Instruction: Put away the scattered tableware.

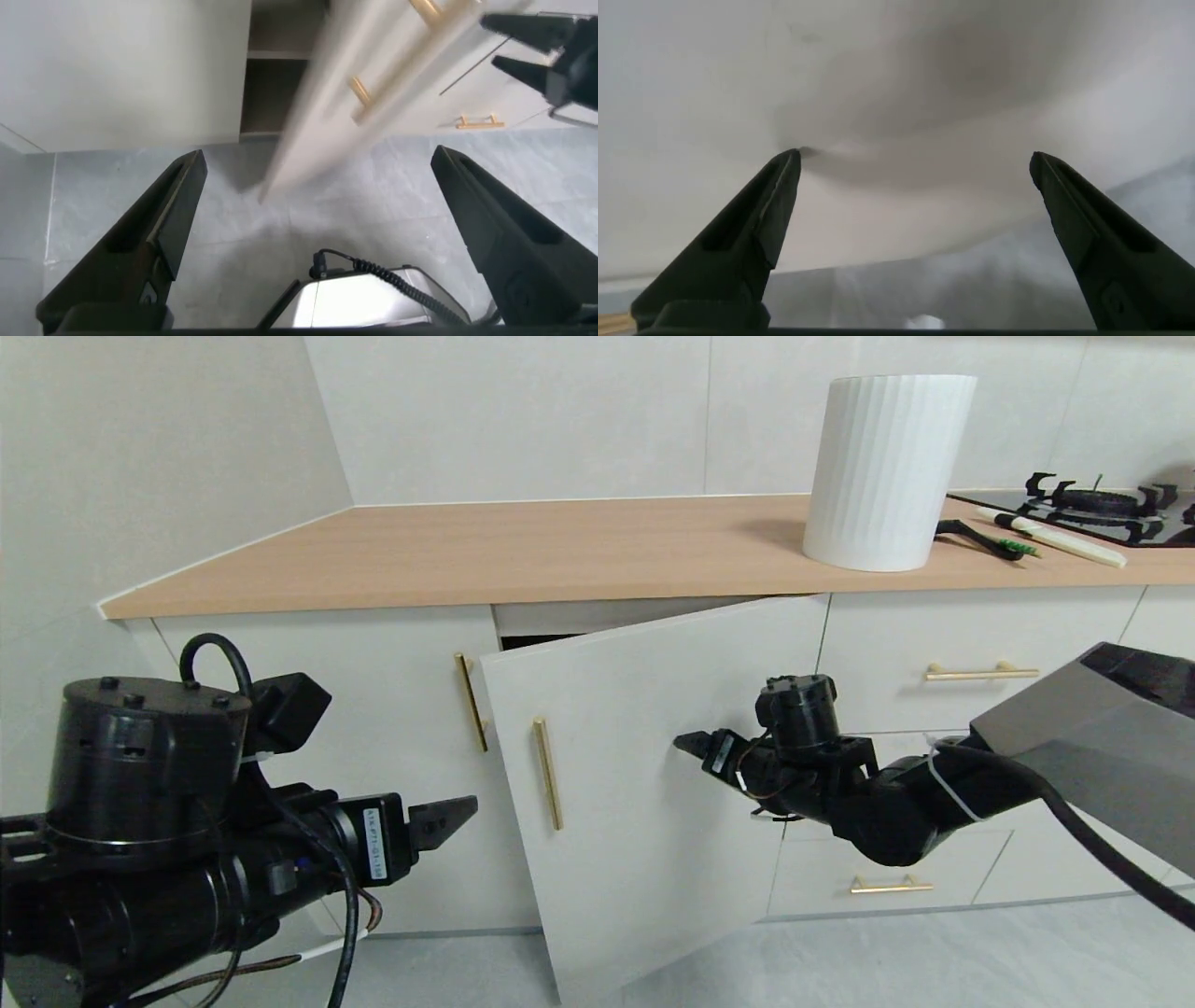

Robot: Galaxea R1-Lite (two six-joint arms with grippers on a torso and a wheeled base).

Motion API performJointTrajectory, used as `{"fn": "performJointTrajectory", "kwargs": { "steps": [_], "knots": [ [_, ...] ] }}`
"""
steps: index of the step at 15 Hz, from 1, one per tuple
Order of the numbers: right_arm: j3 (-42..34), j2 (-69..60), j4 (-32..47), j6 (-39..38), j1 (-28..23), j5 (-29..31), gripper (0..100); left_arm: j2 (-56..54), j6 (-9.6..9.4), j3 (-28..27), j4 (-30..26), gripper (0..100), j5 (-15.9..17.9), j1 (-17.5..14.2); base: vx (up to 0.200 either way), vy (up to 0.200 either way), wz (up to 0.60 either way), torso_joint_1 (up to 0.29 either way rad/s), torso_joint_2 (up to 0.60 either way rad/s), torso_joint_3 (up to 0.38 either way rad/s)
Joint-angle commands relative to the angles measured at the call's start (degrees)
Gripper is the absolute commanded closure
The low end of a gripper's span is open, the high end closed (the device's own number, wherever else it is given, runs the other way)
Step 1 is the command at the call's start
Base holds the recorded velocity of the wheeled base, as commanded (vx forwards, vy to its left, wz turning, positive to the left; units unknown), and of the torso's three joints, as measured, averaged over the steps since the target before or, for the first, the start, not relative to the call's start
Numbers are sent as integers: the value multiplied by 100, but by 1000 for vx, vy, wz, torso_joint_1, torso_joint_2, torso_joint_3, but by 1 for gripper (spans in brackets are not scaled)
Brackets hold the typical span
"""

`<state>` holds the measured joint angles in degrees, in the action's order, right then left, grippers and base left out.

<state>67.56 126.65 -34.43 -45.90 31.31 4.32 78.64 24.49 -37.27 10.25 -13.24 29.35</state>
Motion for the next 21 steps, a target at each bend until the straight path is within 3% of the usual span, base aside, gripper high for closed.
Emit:
{"fn": "performJointTrajectory", "kwargs": {
  "steps": [1,8,21],
  "knots": [
    [293,308,15,-60,-10,201,0,11,3,0,3,0,-3,0,0,0,0,0,0,0],
    [864,659,85,-306,-213,764,0,11,3,9,3,0,-3,0,0,0,0,0,0,0],
    [1277,870,525,-455,-476,992,0,20,3,9,3,0,-3,0,0,0,0,0,0,0]
  ]
}}
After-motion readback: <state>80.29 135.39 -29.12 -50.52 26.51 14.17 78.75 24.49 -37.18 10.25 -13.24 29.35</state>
